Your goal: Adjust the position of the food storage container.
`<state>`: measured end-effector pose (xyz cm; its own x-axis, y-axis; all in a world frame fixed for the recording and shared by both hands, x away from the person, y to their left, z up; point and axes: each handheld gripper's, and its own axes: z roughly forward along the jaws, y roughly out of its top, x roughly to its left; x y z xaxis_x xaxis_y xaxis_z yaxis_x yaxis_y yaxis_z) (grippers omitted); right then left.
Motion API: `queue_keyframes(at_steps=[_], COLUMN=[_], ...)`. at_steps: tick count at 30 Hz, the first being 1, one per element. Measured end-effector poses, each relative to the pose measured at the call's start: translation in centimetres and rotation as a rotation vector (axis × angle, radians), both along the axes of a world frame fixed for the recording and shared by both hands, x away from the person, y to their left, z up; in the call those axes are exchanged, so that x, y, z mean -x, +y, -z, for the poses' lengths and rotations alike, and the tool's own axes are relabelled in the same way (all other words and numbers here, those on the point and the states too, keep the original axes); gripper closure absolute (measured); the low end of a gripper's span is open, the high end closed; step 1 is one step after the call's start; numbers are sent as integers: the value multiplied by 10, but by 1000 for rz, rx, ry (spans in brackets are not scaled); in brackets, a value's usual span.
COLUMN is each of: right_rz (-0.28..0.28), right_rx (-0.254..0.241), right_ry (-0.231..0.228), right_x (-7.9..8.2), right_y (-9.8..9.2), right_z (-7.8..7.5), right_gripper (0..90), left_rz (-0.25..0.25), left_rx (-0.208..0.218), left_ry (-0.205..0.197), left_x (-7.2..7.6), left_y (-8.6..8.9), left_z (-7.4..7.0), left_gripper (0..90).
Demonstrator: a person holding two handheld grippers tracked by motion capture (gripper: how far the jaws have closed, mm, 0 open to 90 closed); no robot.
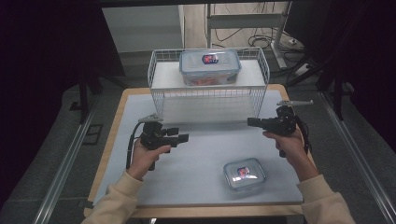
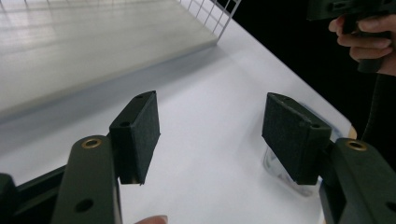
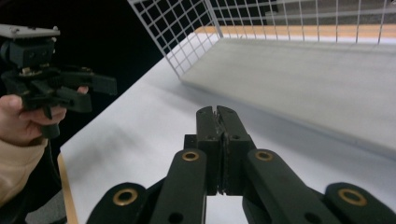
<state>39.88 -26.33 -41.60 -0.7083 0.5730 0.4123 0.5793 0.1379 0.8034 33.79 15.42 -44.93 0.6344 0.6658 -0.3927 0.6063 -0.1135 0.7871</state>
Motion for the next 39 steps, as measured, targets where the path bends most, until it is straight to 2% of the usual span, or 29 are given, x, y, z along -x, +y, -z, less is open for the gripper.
queue_keyframes(at_steps=[8,12,21,25,28,33,36,39], right_rz=[-8,-11,7,15,23,50,48,49], right_rx=[29,28,57,71,114,109,133,141], right_ry=[11,9,25,24,6,14,7,9], right_x=[19,27,33,36,45,48,49,49], right_y=[-7,-12,-22,-23,-29,-37,-35,-34], right_z=[19,26,39,40,43,45,47,48], right_gripper=[854,834,802,755,708,666,593,568], left_rz=[2,-4,-4,4,19,25,20,21], left_rx=[-15,-16,-31,-47,-58,-62,-66,-68], left_ry=[27,38,53,64,78,77,78,84], left_x=[10,14,20,21,21,22,23,23], left_y=[-1,1,1,-1,-5,-7,-6,-6], left_z=[14,19,29,35,41,42,43,44], left_gripper=[359,356,352,349,346,340,334,327])
